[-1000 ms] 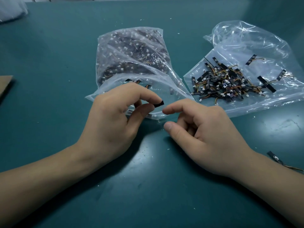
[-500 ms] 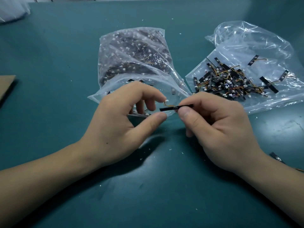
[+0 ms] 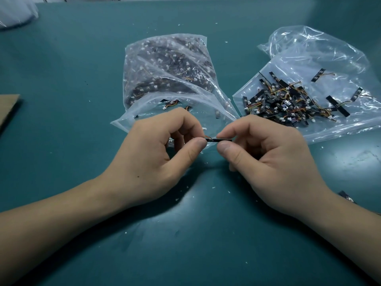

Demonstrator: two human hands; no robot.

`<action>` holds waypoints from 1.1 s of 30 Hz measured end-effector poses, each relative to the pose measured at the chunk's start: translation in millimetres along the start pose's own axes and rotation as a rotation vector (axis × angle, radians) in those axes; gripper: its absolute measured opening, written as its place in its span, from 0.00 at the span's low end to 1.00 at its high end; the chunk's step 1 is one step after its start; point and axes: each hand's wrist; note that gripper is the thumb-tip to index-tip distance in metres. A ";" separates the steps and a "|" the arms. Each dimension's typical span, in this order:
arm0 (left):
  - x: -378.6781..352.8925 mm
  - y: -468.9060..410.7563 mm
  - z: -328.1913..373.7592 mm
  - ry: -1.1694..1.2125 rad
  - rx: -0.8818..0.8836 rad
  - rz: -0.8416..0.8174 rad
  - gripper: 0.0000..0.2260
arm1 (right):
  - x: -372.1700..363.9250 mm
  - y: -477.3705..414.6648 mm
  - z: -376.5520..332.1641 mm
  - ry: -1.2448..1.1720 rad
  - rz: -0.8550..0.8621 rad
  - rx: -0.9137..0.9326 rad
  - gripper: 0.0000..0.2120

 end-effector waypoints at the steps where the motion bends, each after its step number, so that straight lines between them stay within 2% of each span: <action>1: 0.0 0.2 0.2 -0.002 -0.008 0.000 0.02 | -0.1 -0.4 0.1 0.018 -0.007 0.004 0.02; 13: -0.3 -0.6 -2.8 0.024 -0.059 0.041 0.05 | -0.3 0.1 2.1 0.012 -0.048 0.034 0.03; 18: -0.1 1.9 -1.4 0.079 -0.015 0.038 0.09 | 0.6 0.2 2.2 -0.058 0.011 0.022 0.02; 22: 0.5 1.3 0.7 0.076 -0.021 0.044 0.03 | 0.4 -0.1 1.6 -0.052 0.007 0.012 0.02; 33: -0.8 0.0 3.1 -0.015 -0.033 0.006 0.04 | 0.9 1.1 0.7 -0.024 -0.024 -0.005 0.03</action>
Point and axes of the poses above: each hand's wrist, its own y-axis away from the middle knuckle, its own x-axis out of the back of the hand, z = x × y, and after that the axes turned 1 degree about z, right-handed
